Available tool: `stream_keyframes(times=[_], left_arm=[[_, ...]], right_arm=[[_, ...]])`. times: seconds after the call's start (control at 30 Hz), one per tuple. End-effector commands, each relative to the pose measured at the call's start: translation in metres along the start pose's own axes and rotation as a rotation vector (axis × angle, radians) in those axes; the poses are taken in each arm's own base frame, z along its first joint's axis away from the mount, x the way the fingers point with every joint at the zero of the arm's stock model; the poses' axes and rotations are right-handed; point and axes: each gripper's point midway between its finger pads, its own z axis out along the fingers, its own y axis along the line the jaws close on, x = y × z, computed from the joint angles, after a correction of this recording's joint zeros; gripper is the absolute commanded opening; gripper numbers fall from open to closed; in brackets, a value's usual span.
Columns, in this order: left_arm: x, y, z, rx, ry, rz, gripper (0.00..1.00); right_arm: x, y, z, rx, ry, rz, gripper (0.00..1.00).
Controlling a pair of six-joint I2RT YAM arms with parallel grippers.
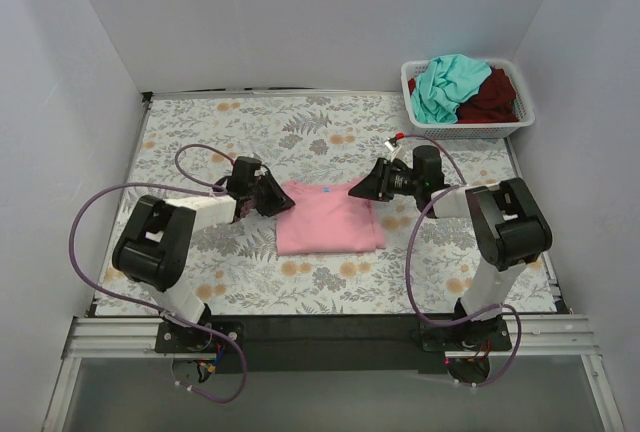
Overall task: Fold and stack the t-shirts
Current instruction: Fold the tshirt, then neatly place the folded tshirt to the corner
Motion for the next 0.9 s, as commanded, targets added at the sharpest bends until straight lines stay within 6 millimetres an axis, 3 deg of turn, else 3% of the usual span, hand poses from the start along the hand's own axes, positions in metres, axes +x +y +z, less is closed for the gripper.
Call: stream_keyframes(times=[0.0, 0.1, 0.17, 0.3, 0.33, 0.4, 0.53, 0.57, 0.7, 0.87], left_arm=[[-0.02, -0.009, 0.013, 0.026, -0.035, 0.016, 0.22], [-0.018, -0.001, 0.019, 0.008, -0.019, 0.006, 0.21], [-0.02, -0.002, 0.017, 0.004, -0.026, 0.011, 0.22], [-0.039, -0.014, -0.005, -0.008, -0.101, 0.053, 0.25], [-0.051, -0.03, -0.017, 0.027, -0.15, 0.088, 0.25], [-0.059, -0.035, -0.033, 0.008, -0.178, 0.111, 0.29], [-0.087, -0.06, -0.076, 0.016, -0.301, 0.203, 0.39], [-0.094, -0.063, -0.09, 0.001, -0.342, 0.24, 0.46], [-0.111, -0.058, -0.122, -0.072, -0.452, 0.332, 0.6], [-0.11, -0.035, -0.133, -0.155, -0.491, 0.371, 0.62]], right_arm=[[-0.014, -0.037, 0.006, 0.078, -0.042, 0.04, 0.42], [-0.006, -0.074, 0.009, 0.125, -0.021, 0.108, 0.42], [-0.007, -0.08, 0.007, 0.127, -0.022, 0.107, 0.42], [-0.024, -0.062, -0.008, 0.114, -0.059, 0.046, 0.41], [-0.028, -0.056, -0.01, 0.113, -0.065, 0.027, 0.42], [-0.033, -0.047, -0.019, 0.147, -0.066, -0.01, 0.42], [-0.028, -0.053, -0.038, 0.324, -0.018, -0.044, 0.45], [-0.023, -0.059, -0.047, 0.431, 0.011, -0.027, 0.47], [0.002, -0.067, -0.065, 0.611, 0.114, -0.047, 0.52], [0.019, -0.059, -0.058, 0.646, 0.19, -0.077, 0.56]])
